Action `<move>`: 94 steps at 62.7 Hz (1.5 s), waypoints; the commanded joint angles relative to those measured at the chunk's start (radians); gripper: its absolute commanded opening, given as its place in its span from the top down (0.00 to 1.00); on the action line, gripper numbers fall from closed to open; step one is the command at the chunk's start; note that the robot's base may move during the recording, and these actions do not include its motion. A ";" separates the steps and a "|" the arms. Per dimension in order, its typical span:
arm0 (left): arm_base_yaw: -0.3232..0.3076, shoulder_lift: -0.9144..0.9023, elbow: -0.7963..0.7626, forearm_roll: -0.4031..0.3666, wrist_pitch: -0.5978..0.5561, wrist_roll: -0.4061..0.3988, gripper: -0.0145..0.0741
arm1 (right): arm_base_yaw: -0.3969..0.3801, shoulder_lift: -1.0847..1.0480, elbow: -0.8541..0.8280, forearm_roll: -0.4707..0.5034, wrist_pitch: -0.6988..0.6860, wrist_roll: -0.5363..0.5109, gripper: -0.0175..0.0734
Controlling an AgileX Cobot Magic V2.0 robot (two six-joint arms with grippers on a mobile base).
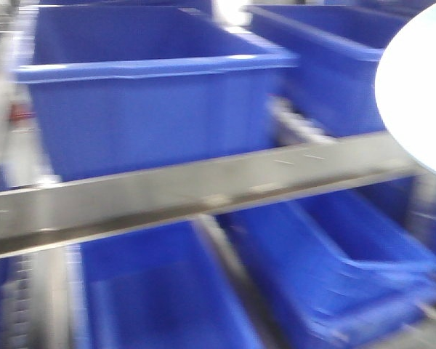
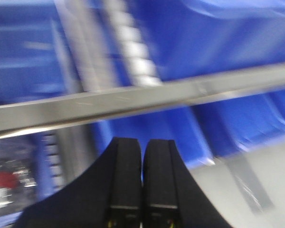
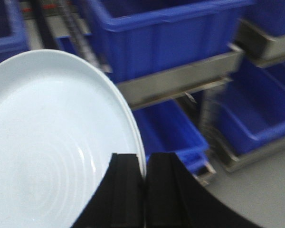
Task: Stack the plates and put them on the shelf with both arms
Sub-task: 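Lower the held plate into the blue bin and open the right gripper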
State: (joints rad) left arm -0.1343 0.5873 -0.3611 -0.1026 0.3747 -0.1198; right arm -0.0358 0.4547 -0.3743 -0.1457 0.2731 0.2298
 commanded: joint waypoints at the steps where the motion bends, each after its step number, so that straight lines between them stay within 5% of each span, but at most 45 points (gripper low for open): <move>1: 0.003 0.001 -0.030 -0.005 -0.077 -0.006 0.74 | 0.001 0.000 -0.032 -0.008 -0.105 -0.001 0.75; 94: 0.003 0.001 -0.030 -0.005 -0.077 -0.006 0.74 | 0.001 0.000 -0.032 -0.008 -0.105 -0.001 0.75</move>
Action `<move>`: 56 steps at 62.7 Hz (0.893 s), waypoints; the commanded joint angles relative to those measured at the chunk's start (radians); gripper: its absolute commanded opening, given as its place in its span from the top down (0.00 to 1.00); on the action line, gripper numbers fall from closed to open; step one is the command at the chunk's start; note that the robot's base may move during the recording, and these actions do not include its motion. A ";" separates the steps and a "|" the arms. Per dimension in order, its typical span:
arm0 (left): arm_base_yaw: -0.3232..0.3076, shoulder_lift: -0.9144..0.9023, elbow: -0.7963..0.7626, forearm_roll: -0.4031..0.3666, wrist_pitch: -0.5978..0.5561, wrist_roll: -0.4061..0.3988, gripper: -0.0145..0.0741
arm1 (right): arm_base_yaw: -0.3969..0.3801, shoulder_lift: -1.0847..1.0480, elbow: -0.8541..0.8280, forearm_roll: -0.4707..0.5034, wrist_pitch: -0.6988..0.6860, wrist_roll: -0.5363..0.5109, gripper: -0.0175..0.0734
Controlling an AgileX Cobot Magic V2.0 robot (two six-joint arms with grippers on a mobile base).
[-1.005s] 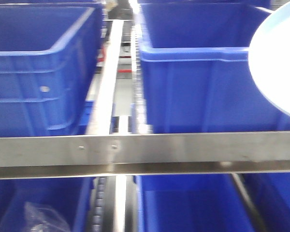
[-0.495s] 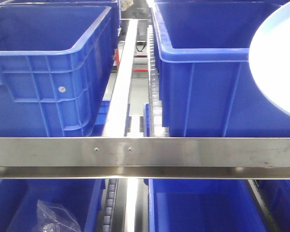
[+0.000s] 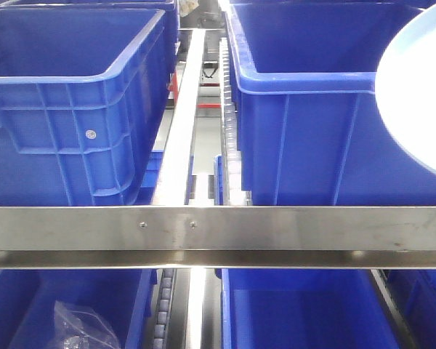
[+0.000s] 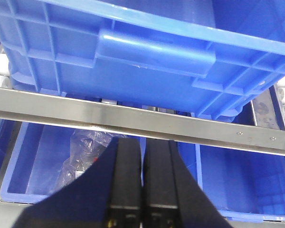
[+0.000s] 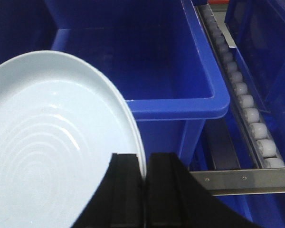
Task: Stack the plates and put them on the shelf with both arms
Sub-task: 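Lower the held plate into the blue bin and open the right gripper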
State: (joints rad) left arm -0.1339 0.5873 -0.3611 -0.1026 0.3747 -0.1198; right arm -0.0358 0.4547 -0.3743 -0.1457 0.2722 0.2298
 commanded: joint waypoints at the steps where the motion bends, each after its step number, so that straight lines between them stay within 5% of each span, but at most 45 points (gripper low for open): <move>1: 0.002 0.001 -0.030 -0.005 -0.077 -0.006 0.74 | 0.001 0.000 -0.032 -0.008 -0.104 -0.001 0.75; 23: 0.002 0.001 -0.030 -0.005 -0.077 -0.006 0.74 | 0.002 0.010 -0.031 -0.008 -0.129 -0.001 0.75; 33: 0.002 0.001 -0.030 -0.005 -0.077 -0.006 0.74 | 0.002 0.102 -0.081 -0.008 -0.263 -0.001 0.75; 56: 0.002 0.001 -0.030 -0.005 -0.077 -0.006 0.74 | 0.002 0.610 -0.508 -0.008 -0.367 -0.001 0.75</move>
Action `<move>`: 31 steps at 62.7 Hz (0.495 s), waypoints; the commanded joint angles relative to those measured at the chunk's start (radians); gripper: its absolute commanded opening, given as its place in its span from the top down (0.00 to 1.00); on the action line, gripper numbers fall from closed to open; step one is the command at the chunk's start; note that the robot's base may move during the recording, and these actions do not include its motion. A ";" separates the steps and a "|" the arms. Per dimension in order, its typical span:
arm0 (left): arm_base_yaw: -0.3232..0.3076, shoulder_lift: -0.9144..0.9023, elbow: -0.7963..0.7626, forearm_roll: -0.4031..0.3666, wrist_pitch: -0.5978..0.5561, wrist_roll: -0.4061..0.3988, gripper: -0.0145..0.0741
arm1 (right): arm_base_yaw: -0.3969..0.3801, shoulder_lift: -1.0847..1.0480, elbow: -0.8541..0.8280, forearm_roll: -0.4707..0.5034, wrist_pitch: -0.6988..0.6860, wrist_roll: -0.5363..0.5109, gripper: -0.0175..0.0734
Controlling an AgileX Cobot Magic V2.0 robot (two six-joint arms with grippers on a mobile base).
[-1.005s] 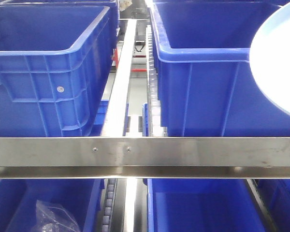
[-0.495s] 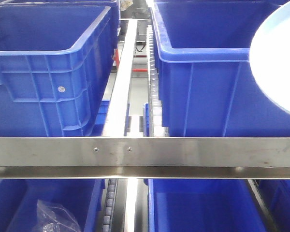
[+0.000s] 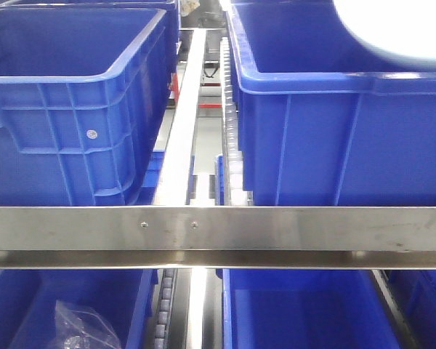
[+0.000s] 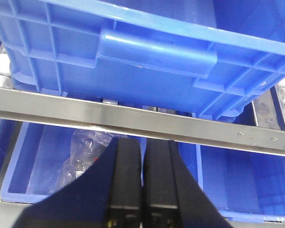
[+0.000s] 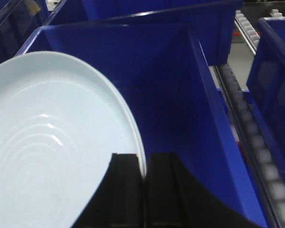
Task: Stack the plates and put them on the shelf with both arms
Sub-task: 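Lower the held plate into the blue bin and open the right gripper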
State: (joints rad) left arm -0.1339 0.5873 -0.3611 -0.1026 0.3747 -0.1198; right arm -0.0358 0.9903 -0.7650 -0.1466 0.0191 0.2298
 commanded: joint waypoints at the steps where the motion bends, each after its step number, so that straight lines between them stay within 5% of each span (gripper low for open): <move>1: 0.002 0.001 -0.030 -0.005 -0.077 -0.006 0.74 | 0.002 0.103 -0.135 -0.007 -0.115 -0.001 0.74; 12: 0.002 0.001 -0.030 -0.005 -0.077 -0.006 0.74 | 0.014 0.225 -0.286 -0.006 -0.130 0.000 0.63; 31: 0.002 0.001 -0.030 -0.005 -0.077 -0.006 0.74 | 0.013 0.161 -0.291 -0.004 -0.129 0.000 0.76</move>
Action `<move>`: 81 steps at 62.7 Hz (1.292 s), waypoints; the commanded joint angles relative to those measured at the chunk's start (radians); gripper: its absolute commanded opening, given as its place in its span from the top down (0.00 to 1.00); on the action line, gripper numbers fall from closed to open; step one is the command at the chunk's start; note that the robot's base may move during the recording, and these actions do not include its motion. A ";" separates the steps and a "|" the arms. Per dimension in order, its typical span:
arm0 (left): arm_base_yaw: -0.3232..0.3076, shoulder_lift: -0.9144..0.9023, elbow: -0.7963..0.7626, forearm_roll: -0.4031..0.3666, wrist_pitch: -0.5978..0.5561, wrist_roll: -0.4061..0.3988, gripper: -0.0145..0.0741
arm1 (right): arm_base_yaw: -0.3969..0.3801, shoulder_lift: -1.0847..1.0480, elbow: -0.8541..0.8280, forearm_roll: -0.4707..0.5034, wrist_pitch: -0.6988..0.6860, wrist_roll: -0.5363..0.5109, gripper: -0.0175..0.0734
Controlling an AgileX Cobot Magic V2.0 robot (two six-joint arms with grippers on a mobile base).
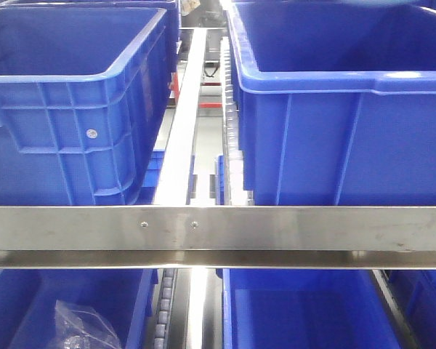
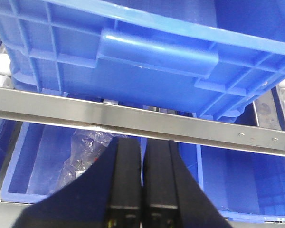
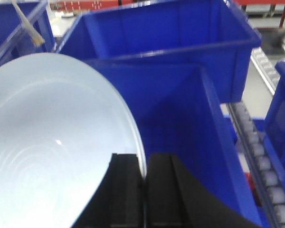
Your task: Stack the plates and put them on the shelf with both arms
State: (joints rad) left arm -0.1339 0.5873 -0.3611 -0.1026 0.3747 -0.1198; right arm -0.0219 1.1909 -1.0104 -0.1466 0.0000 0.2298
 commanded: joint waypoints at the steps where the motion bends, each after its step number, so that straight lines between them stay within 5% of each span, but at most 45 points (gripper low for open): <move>1: 0.002 0.001 -0.030 -0.005 -0.077 -0.006 0.74 | -0.001 -0.040 -0.045 -0.004 -0.111 0.000 0.75; 14: 0.002 0.001 -0.030 -0.005 -0.077 -0.006 0.74 | -0.001 -0.036 -0.045 -0.004 -0.089 0.000 0.75; 20: 0.002 0.001 -0.030 -0.005 -0.077 -0.006 0.74 | -0.001 -0.036 -0.045 -0.004 -0.062 0.000 0.67; 32: 0.002 0.001 -0.030 -0.005 -0.077 -0.006 0.74 | -0.001 -0.036 -0.045 -0.004 -0.010 0.000 0.19; 35: 0.002 0.001 -0.030 -0.005 -0.077 -0.006 0.74 | -0.001 -0.036 -0.045 -0.004 0.000 0.000 0.15; 53: 0.002 0.001 -0.030 -0.005 -0.077 -0.006 0.74 | -0.001 -0.073 0.009 -0.004 0.064 0.000 0.15; 81: 0.002 0.001 -0.030 -0.005 -0.077 -0.006 0.74 | -0.001 -0.498 0.504 -0.004 0.027 0.000 0.15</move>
State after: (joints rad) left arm -0.1339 0.5873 -0.3611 -0.1026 0.3747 -0.1198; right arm -0.0219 0.7691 -0.5355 -0.1466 0.1215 0.2298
